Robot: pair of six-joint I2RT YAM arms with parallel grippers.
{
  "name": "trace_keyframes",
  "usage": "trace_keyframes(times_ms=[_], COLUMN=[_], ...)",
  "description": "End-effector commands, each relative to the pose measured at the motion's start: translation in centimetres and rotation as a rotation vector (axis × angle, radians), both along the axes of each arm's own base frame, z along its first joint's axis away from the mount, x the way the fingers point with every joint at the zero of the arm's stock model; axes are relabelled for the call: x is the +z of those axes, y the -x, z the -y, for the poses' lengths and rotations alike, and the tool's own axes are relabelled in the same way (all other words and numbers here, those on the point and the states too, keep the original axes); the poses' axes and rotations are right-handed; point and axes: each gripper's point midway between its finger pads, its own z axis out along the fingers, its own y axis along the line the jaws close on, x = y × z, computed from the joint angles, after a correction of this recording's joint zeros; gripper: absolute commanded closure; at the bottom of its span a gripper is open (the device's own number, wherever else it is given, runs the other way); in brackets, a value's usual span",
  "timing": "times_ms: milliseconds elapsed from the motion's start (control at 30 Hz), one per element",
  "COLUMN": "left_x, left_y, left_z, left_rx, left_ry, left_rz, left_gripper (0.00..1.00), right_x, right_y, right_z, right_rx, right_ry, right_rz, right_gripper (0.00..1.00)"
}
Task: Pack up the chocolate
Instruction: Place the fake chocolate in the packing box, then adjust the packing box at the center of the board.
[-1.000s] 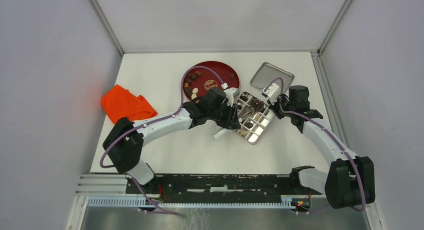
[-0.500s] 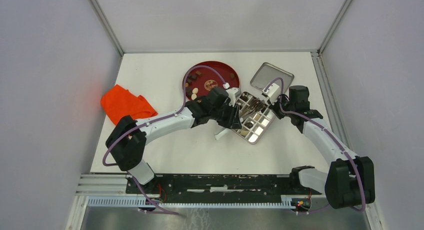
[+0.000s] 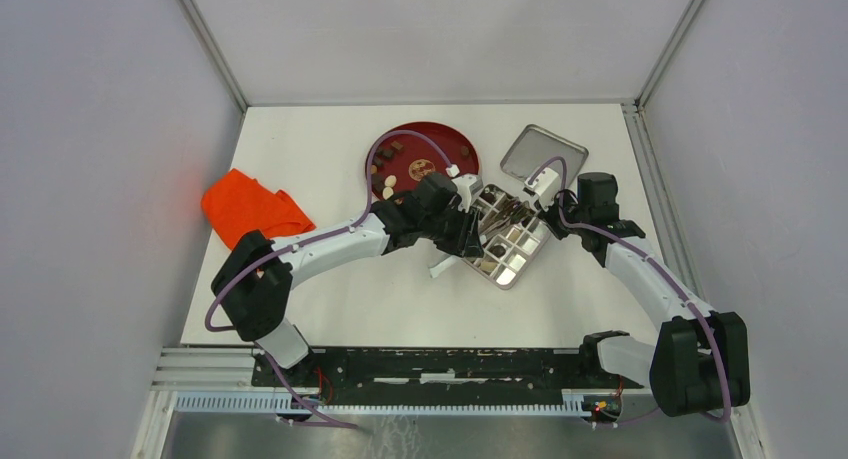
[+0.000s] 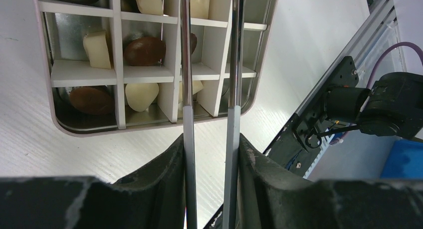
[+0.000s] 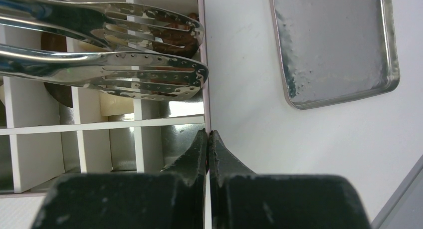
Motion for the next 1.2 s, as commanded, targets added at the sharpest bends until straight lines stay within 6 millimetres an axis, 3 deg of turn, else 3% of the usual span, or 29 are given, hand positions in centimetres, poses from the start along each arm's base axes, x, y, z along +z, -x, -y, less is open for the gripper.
trace_keyframes(times_ms=[0, 700, 1167], left_x=[2.3, 2.8, 6.6], left_y=[-0.7, -1.2, -1.4], left_z=[0.6, 0.8, 0.6], left_rx=[0.027, 0.035, 0.051], left_ry=[0.054, 0.053, 0.113], left_rz=[0.042, 0.055, 0.112], left_gripper=[0.58, 0.56, 0.57], right_x=[1.7, 1.2, 1.0], right_y=[-0.8, -0.5, -0.7], right_z=[-1.0, -1.4, -1.1], right_rx=[0.03, 0.049, 0.03], right_ry=[-0.04, -0.057, -0.059], right_rz=[0.07, 0.047, 0.042], right_gripper=[1.0, 1.0, 1.0])
